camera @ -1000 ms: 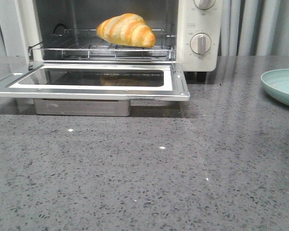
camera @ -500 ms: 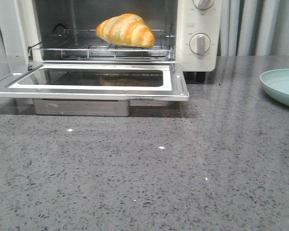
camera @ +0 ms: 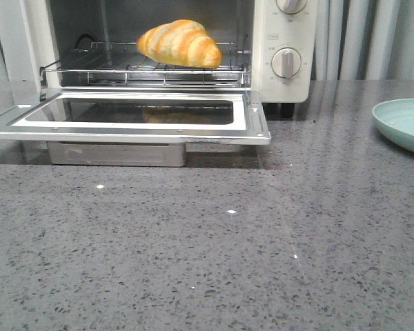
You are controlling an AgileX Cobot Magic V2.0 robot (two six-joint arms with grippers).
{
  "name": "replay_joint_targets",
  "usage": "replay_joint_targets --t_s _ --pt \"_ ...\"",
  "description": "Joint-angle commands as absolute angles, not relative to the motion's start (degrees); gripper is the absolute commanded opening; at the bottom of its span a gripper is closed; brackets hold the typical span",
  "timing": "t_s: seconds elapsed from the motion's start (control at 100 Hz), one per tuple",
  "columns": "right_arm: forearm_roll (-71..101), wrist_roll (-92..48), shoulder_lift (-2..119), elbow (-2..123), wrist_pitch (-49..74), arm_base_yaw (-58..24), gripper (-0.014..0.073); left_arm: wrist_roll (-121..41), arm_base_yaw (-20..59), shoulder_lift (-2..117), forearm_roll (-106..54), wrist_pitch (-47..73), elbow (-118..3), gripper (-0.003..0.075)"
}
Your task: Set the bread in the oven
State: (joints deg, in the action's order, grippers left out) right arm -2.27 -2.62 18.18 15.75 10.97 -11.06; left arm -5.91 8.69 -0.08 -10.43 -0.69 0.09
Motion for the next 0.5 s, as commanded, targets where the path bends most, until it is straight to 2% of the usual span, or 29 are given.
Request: replay_joint_targets --t_s 0.0,0.27,0.49 --pt "-1.84 -3.28 14.59 14.29 4.73 -6.90 -0.0074 -6.03 8.57 -0.06 -10.48 -4.82 1.31 -0.0022" --pt "-1.84 -1.67 5.18 7.00 3.22 1.57 -0.0074 -6.03 8.57 -0.06 -10.48 -4.82 1.31 -0.0021" --pt "-1.84 -1.67 3.20 5.03 3.04 5.95 -0.0074 -6.03 8.57 -0.06 -10.48 -4.82 1.31 -0.0022"
